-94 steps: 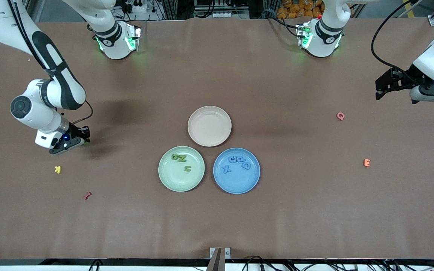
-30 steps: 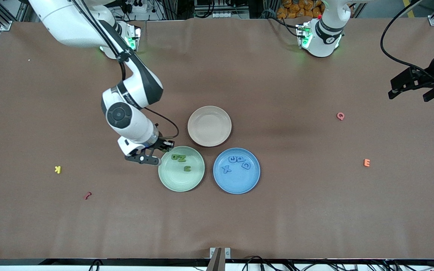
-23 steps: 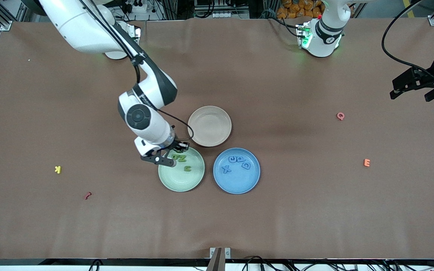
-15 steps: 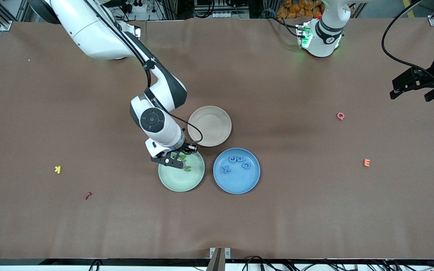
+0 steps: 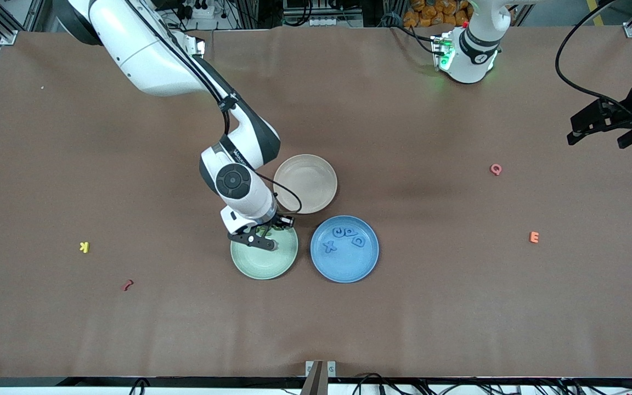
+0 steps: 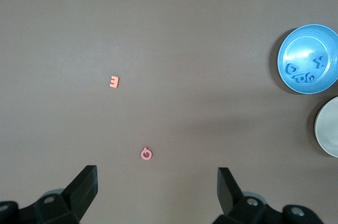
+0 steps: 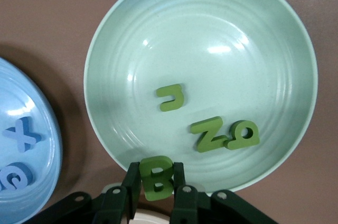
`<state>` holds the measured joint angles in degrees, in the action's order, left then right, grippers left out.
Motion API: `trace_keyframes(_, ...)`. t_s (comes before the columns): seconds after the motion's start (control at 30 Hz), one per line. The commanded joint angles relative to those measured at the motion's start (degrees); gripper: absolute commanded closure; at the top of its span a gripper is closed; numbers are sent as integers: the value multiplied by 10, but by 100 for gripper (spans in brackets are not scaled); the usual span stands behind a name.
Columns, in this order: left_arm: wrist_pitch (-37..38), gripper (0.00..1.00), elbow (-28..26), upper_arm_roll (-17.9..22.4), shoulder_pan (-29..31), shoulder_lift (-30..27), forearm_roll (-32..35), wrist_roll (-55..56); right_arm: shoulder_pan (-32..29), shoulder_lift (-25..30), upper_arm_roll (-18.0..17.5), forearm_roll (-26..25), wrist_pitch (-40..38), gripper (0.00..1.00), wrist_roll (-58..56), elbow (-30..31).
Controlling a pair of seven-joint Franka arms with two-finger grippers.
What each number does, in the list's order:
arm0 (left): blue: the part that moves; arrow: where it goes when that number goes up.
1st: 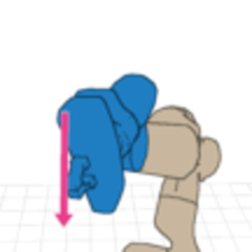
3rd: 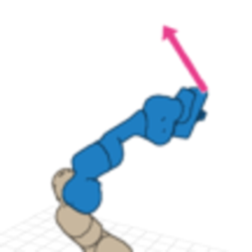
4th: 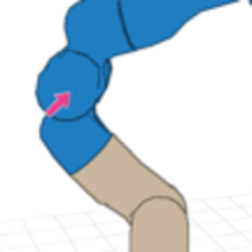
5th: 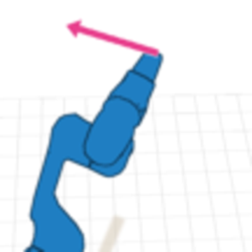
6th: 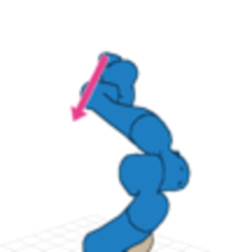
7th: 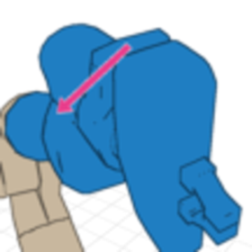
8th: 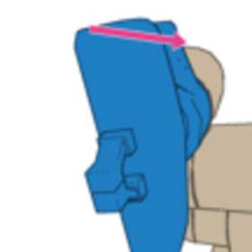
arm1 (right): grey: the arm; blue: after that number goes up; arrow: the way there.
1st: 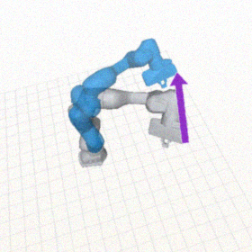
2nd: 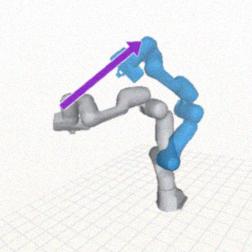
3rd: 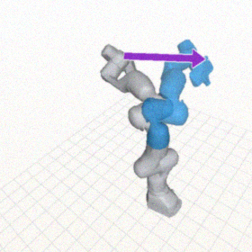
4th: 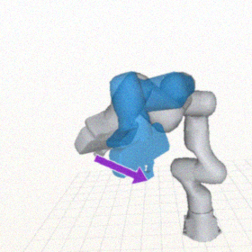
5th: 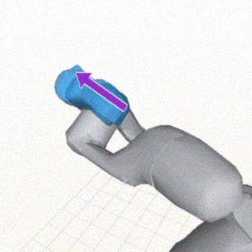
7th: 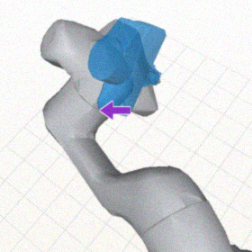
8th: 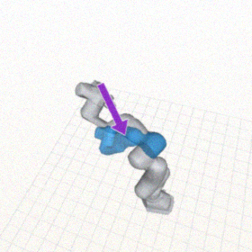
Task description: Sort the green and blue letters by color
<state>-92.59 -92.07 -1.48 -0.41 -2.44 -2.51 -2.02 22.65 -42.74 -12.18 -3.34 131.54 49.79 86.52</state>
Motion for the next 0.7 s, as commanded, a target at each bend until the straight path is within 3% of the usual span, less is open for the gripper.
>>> trace_keyframes(0.0, 11, 0, 9, -3, 4, 3, -2, 4, 8, -11, 6, -1, -1, 0, 14, -19)
trace_keyframes(0.43, 11, 0, 8, -3, 3, 6, -2, 6, 0, 0, 5, 2, -12, 0, 10, -25)
trace_keyframes(0.67, 11, 0, 9, -3, 4, 6, -1, 6, -7, 6, 5, 0, -58, 0, 7, -51)
